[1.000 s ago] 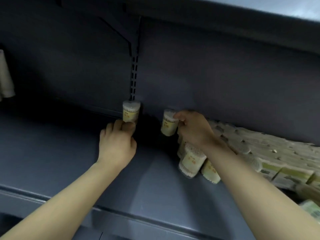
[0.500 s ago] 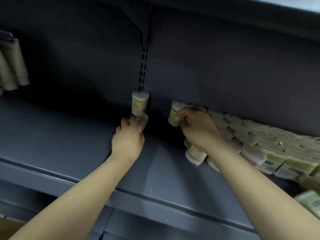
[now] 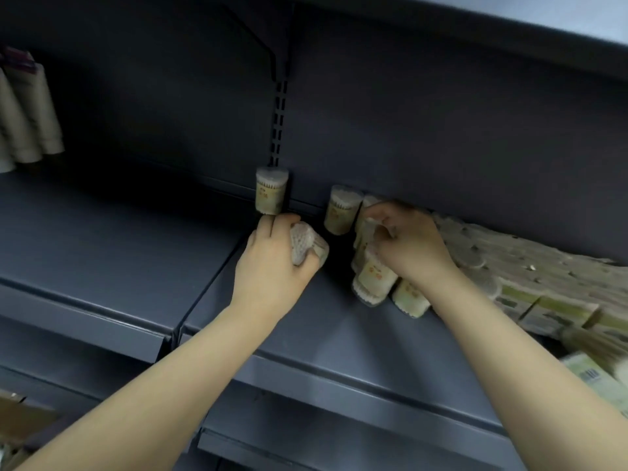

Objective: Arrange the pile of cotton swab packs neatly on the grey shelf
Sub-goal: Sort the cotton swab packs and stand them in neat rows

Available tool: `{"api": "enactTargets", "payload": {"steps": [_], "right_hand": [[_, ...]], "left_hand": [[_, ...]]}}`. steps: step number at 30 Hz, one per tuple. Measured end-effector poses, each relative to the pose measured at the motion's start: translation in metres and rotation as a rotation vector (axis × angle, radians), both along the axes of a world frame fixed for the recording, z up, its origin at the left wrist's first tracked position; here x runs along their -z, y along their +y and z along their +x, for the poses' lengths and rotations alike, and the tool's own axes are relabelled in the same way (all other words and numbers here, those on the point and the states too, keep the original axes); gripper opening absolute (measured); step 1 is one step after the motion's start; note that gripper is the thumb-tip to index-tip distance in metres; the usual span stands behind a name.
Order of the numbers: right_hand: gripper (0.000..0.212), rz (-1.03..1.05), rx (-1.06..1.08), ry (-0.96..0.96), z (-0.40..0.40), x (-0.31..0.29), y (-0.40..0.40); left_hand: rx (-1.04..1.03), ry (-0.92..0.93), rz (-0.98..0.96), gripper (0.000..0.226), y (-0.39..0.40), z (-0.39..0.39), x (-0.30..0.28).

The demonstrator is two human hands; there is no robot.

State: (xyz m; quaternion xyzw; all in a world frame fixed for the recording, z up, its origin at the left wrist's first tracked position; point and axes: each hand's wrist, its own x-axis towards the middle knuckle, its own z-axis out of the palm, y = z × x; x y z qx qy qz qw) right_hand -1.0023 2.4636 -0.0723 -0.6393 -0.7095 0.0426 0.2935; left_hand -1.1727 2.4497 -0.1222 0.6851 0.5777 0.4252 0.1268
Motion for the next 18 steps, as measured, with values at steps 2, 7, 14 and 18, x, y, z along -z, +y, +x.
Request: {"api": "enactTargets", "payload": {"steps": [2,7,14,18], "right_hand": [[0.037,-0.001,-0.009,0.027,0.006,-0.001,-0.008],[0.038,0.004,0.000,-0.002,0.022,0.002,-0.029],[0.039,-0.030,-0.068,0.048,0.044,0.009,-0.062],[0.038,-0.125,-0.136,0.097,0.055,0.012,-0.089]], "left_hand": [[0.024,0.052,0.029,0.057,-0.007,0.005,-0.003],[0.079,0.125,0.035,0.068,-0.024,0.016,-0.008],[0.146,0.155,-0.071,0.052,-0.043,0.039,-0.025],[0.199,0.177,-0.167,0.031,-0.050,0.054,-0.033]]}}
